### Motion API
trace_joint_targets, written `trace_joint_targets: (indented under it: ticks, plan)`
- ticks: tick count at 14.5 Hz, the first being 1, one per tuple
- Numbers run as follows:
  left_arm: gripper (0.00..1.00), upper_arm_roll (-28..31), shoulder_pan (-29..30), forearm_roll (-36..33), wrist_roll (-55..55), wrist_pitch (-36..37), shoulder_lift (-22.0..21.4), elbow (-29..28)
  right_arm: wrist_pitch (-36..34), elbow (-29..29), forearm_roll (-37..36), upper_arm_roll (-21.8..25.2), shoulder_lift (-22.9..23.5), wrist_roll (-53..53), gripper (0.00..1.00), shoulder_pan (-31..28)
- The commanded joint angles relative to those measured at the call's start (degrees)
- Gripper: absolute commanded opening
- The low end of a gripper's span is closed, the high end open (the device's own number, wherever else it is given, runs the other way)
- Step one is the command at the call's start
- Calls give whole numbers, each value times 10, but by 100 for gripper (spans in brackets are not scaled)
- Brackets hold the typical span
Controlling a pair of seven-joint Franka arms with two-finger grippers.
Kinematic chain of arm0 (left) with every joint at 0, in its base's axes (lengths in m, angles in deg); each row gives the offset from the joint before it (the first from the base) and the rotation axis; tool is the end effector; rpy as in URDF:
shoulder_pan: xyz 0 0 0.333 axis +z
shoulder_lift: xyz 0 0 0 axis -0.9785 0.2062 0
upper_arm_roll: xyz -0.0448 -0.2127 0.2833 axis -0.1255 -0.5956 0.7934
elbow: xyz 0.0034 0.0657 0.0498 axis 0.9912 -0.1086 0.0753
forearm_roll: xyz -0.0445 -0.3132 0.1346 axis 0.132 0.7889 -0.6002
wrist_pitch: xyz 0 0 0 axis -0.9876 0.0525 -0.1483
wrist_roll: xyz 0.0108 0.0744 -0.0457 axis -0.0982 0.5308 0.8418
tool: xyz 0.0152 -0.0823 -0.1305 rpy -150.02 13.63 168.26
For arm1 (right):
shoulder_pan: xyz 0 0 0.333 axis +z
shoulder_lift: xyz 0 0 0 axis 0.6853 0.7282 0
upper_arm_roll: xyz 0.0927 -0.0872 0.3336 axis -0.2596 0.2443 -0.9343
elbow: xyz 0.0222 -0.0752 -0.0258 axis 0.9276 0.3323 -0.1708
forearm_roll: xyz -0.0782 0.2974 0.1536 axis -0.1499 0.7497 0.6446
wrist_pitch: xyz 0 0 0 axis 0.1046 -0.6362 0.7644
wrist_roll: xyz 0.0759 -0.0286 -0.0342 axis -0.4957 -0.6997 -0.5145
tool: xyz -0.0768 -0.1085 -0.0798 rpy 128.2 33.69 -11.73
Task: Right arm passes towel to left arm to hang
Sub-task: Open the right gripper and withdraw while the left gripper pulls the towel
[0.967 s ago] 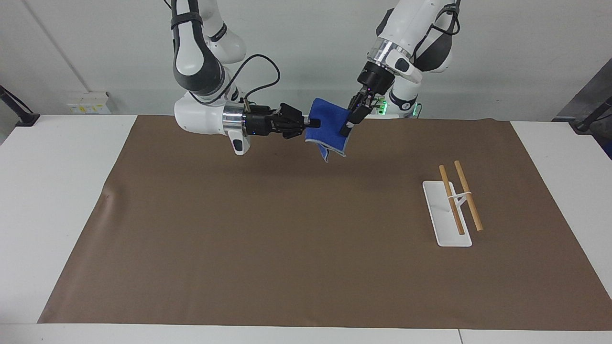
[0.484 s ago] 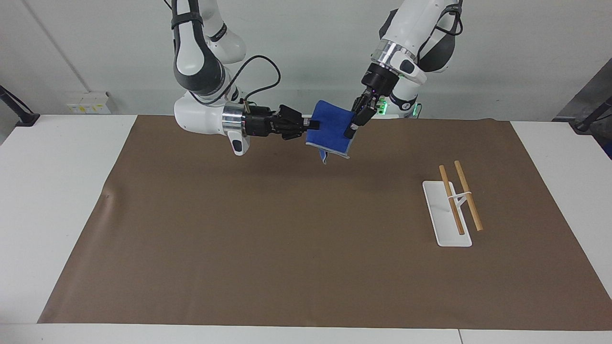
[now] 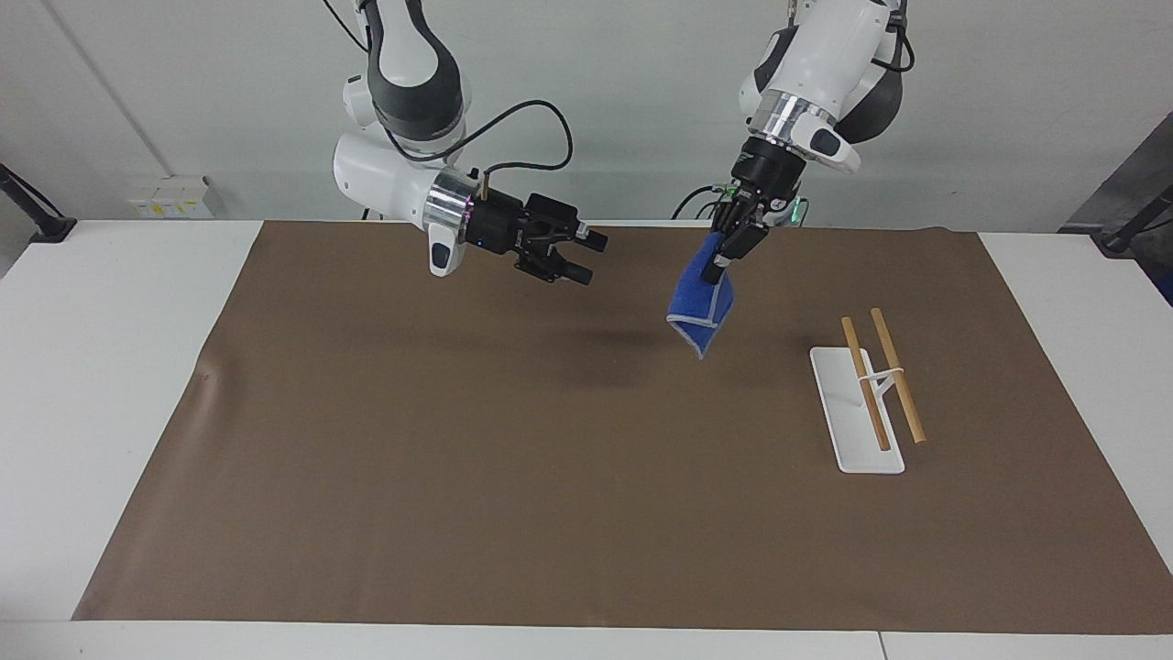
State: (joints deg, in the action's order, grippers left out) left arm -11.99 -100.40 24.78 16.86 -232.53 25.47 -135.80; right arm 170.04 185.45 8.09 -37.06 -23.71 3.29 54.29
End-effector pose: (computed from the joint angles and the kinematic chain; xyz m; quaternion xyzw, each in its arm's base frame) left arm 0.4568 -0.2417 0.6125 0.7018 0.6139 0.0489 0.3580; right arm 0.5014 0.2397 0.5502 -0.8069 0.1660 -0.0621 0.5635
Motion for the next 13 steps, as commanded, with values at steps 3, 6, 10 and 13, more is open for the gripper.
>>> trace_joint_targets:
  ticks: [3, 6, 10, 13]
  plan:
    - [0, -4, 73, 1, -30, 40, -17, -18, 55, -5, -259, -4, 5, 103, 100, -12]
    - [0, -4, 109, 1, -39, 30, -23, -45, 53, -6, -446, 0, 5, 160, 100, -28]
    - [0, -4, 152, 1, -39, -18, -14, -77, 30, -10, -698, 1, 5, 215, 100, -44]
    - [0, -4, 180, 2, -38, -44, 6, -81, -55, -57, -786, 1, 5, 219, 100, -61]
